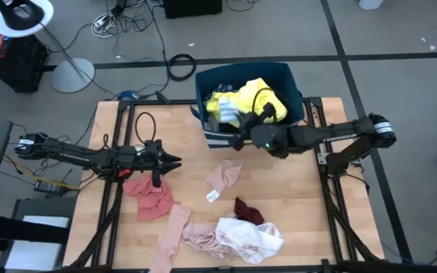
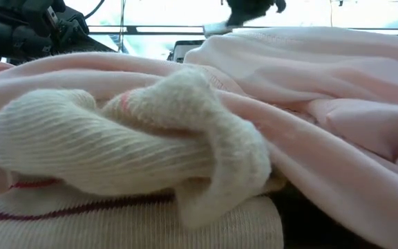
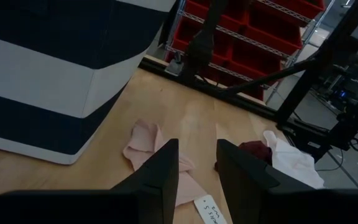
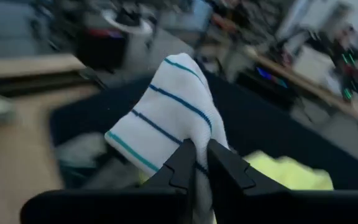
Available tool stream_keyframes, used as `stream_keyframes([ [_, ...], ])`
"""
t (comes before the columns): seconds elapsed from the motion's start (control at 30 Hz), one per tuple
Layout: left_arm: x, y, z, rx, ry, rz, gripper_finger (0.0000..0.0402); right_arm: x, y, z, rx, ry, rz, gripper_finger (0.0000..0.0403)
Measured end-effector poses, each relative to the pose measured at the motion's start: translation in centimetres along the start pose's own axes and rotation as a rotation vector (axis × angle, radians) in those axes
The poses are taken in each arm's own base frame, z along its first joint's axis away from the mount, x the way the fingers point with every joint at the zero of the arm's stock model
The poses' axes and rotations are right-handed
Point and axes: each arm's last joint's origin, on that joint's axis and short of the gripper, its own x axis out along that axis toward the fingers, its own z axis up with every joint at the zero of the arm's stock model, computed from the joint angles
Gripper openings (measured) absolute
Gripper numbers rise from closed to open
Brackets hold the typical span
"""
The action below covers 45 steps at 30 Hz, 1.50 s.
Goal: Sort clothes
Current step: Put the white striped sock into the blue laundry bin, then put the pink shirt into the blue laundry bin
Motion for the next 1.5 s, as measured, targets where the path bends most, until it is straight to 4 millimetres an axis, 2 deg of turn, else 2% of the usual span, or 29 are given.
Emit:
stream_keyframes([
  [0.17,0.0,0.0,0.0,0.000,0.001,0.000,0.0115,2.9,-1.8,-1.7,0.100,0.127,-0.096,0.0046],
  [0.23,0.0,0.0,0.0,0.000,0.000,0.000,0.0115,3.7,-2.4,-2.4,0.121,0.185,-0.077,0.0055],
  [0.33,0.0,0.0,0.0,0.000,0.001,0.000,0.0115,4.3,-3.1,-2.4,0.155,0.217,-0.022,0.0077],
  [0.43,0.0,0.0,0.0,0.000,0.001,0.000,0.0115,4.2,-4.1,-2.1,0.142,0.217,-0.014,0.0102],
  [0.57,0.0,-0.1,0.2,-0.004,-0.021,-0.009,0.0115,2.9,-5.6,-1.1,0.130,0.185,-0.011,0.0129],
  [0.73,0.0,-0.1,0.3,-0.005,-0.028,-0.012,0.0115,0.2,-7.9,-0.3,0.104,0.168,0.005,0.0147],
  [1.0,0.0,-0.2,0.5,-0.031,-0.044,-0.029,0.0115,-4.3,-10.9,-1.3,0.180,0.272,0.044,0.0147],
  [1.2,0.2,-1.4,1.4,-0.001,0.021,-0.088,0.0115,-7.2,-10.9,-2.6,0.164,0.364,0.115,0.0148],
  [1.37,-0.2,-3.0,2.4,0.051,0.228,0.050,0.0107,-9.2,-9.7,-3.6,0.147,0.379,0.132,0.0146],
  [1.5,-1.2,-4.0,3.2,0.035,0.372,0.112,0.0094,-10.2,-8.1,-5.6,0.125,0.352,0.127,0.0146],
])
